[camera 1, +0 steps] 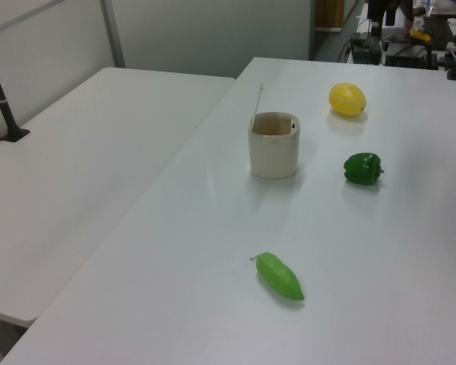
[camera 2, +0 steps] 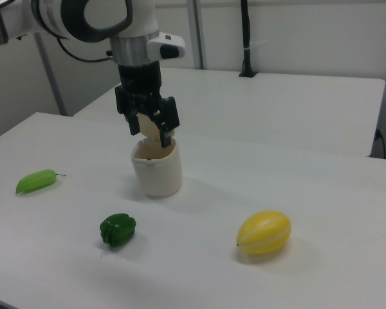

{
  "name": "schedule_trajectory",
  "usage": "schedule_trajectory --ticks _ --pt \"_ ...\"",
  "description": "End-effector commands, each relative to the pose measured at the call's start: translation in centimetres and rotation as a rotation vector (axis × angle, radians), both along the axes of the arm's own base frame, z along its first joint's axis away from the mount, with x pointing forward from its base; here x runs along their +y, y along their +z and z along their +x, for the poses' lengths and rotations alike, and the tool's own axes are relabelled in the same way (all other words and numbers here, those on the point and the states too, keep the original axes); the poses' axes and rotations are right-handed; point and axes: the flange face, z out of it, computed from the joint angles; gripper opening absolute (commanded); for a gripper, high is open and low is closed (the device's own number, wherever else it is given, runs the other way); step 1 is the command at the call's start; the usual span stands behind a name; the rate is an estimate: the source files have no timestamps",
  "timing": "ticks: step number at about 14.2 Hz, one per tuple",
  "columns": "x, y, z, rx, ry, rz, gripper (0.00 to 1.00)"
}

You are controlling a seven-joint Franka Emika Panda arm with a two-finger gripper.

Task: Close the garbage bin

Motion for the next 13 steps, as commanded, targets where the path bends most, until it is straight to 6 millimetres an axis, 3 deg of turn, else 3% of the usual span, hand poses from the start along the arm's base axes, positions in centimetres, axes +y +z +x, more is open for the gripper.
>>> schedule_trajectory --ticks 1,4,13 --pt "0.24 0.5 -0.54 -0.013 0.02 0.001 1.0" --pt "0.82 0.24 -0.25 -0.037 0.026 0.115 1.0" --pt "0.73 0.06 -0.47 -0.018 0.024 0.128 1.0"
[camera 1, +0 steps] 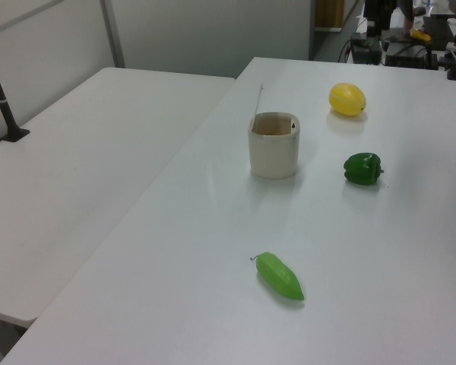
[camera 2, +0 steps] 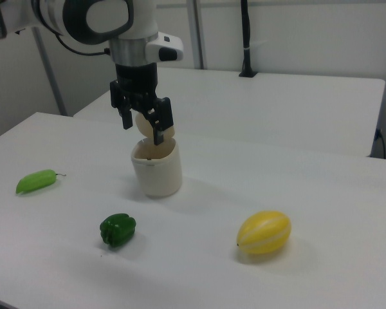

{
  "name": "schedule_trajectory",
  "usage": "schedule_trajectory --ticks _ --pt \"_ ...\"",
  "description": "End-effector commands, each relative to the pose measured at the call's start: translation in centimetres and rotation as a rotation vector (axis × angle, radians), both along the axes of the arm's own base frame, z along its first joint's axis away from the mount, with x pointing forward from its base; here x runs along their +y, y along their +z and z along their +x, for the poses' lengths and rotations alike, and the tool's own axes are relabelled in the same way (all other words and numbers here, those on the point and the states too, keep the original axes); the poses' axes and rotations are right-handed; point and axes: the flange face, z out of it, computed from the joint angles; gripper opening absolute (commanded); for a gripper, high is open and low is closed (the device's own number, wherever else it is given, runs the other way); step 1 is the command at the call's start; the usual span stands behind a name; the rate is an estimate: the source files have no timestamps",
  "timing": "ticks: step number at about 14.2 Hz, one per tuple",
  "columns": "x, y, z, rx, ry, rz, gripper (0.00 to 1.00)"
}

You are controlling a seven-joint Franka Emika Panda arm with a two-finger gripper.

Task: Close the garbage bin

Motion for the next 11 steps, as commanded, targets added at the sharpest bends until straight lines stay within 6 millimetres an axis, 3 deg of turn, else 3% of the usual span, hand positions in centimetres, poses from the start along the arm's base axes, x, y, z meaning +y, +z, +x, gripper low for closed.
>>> schedule_trajectory --ticks 1,11 --pt "-0.08 0.01 -0.88 0.015 0.043 0.029 1.0" --pt "-0.12 -0.09 -1.39 0.04 0.09 0.039 0.99"
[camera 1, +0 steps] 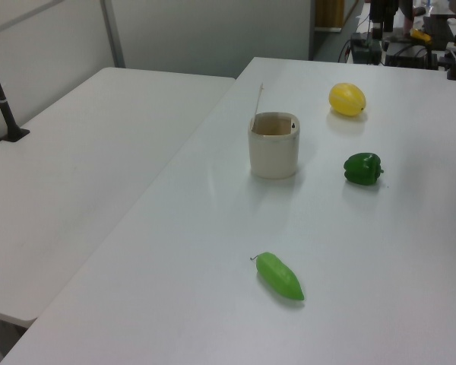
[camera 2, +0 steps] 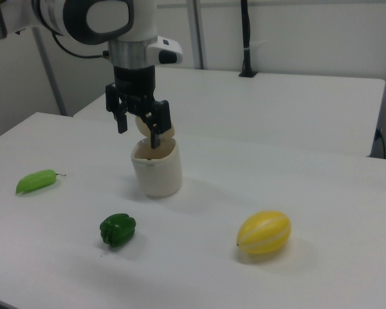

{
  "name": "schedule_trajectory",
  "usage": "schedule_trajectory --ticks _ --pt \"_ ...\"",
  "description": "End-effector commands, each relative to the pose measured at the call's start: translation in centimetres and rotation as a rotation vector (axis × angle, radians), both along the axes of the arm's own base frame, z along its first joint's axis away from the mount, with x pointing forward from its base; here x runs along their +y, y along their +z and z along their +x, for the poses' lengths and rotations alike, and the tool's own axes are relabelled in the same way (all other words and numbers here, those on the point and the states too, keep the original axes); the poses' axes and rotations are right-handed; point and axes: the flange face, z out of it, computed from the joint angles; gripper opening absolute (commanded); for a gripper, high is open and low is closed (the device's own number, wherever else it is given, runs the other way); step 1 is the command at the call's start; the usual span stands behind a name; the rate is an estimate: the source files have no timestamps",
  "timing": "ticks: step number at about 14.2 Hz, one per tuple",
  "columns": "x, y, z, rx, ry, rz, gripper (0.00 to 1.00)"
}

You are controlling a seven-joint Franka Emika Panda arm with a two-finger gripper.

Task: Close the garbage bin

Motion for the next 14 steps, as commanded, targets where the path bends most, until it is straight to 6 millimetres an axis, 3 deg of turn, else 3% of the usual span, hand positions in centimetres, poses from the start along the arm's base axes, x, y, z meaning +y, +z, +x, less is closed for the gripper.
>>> schedule_trajectory --ticks 1,2,5,6,10,12,14 --pt "-0.1 0.3 -0.9 0.009 0.021 0.026 0.88" --pt "0.2 0.1 -0.9 0.019 0.03 0.029 0.76" --pt "0.6 -0.3 -0.9 0.036 0.059 0.037 0.14" --pt "0.6 -0.4 -0.9 0.038 0.06 0.037 0.04" --pt "2.0 -0.5 -0.2 0.028 0.07 0.035 0.0" --pt "5.3 -1.2 1.0 0.02 0.117 0.086 0.0" --pt "6.7 -0.3 2.8 -0.119 0.112 0.131 0.0"
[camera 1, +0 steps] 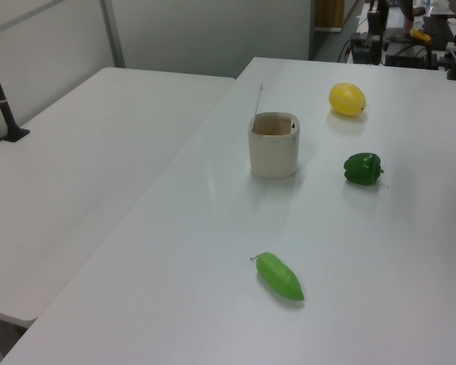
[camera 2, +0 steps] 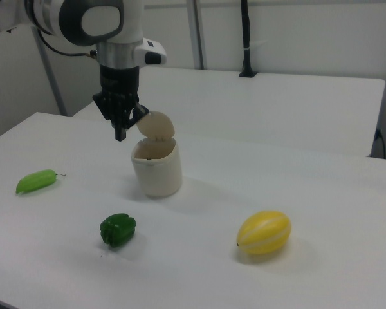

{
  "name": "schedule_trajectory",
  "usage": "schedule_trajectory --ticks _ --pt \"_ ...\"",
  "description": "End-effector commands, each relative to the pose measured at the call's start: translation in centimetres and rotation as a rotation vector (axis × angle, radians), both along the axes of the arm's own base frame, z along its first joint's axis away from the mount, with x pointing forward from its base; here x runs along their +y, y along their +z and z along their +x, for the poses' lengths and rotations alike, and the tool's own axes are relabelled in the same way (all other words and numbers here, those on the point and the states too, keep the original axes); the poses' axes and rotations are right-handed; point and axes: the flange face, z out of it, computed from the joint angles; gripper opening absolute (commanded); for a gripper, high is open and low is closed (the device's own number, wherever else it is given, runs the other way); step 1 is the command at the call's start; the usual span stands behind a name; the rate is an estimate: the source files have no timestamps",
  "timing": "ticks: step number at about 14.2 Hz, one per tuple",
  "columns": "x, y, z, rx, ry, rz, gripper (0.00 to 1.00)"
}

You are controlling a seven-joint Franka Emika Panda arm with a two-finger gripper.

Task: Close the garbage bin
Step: 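Move the gripper over the raised lid of the cream bin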

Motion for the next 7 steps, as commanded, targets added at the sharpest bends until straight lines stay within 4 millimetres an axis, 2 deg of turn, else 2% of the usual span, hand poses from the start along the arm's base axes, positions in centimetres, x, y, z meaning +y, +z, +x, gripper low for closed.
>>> schedule_trajectory --ticks 1,4,7 --pt "2.0 0.9 2.9 -0.204 -0.014 0.092 0.0" --pt "2.6 0.5 5.4 -0.328 -0.034 0.117 0.0" --pt "5.3 -0.6 7.6 -0.405 -0.025 0.105 0.0"
